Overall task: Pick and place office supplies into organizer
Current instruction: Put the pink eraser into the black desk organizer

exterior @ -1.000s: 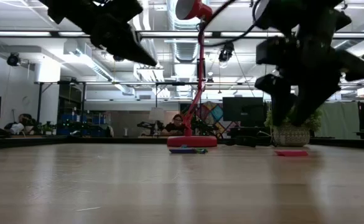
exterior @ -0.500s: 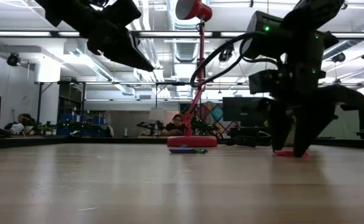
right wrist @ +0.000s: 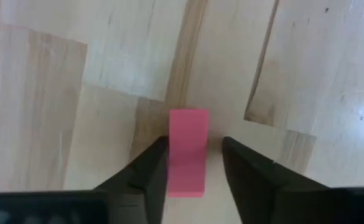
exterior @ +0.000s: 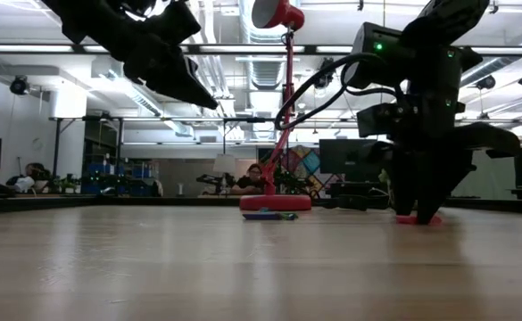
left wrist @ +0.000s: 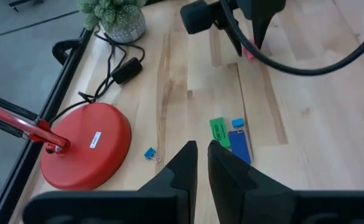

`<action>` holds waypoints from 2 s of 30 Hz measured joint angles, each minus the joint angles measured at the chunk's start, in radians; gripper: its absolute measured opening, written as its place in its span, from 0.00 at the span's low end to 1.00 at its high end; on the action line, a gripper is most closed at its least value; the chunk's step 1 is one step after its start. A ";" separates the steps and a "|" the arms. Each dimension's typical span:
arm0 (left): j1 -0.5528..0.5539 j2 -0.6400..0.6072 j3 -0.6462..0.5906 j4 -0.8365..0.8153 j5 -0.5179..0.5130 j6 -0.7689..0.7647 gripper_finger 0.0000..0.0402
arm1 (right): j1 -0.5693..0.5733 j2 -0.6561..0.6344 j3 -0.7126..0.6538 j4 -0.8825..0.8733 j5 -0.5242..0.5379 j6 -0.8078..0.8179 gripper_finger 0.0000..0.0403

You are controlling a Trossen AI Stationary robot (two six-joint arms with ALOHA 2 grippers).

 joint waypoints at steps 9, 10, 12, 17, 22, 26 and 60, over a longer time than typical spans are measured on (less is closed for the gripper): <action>-0.001 -0.001 -0.002 0.012 0.000 -0.001 0.06 | -0.004 0.007 -0.002 -0.003 0.004 0.011 0.16; -0.001 -0.002 -0.004 0.012 0.000 -0.002 0.06 | -0.004 0.007 -0.001 -0.005 0.000 0.011 0.15; -0.001 -0.002 -0.008 0.012 0.000 -0.002 0.06 | -0.005 0.005 -0.001 -0.010 -0.012 0.010 0.13; -0.001 -0.002 -0.011 0.009 0.001 -0.002 0.06 | -0.006 -0.013 -0.002 -0.016 -0.027 0.028 0.10; -0.001 -0.002 -0.011 0.009 0.001 -0.002 0.06 | -0.006 -0.045 -0.008 -0.045 -0.033 0.034 0.10; -0.001 -0.002 -0.011 0.008 0.001 -0.002 0.06 | -0.006 -0.056 -0.008 -0.075 -0.037 0.039 0.10; -0.001 -0.002 -0.011 0.009 0.001 -0.003 0.06 | 0.070 -0.422 -0.004 -0.346 -0.258 0.369 0.09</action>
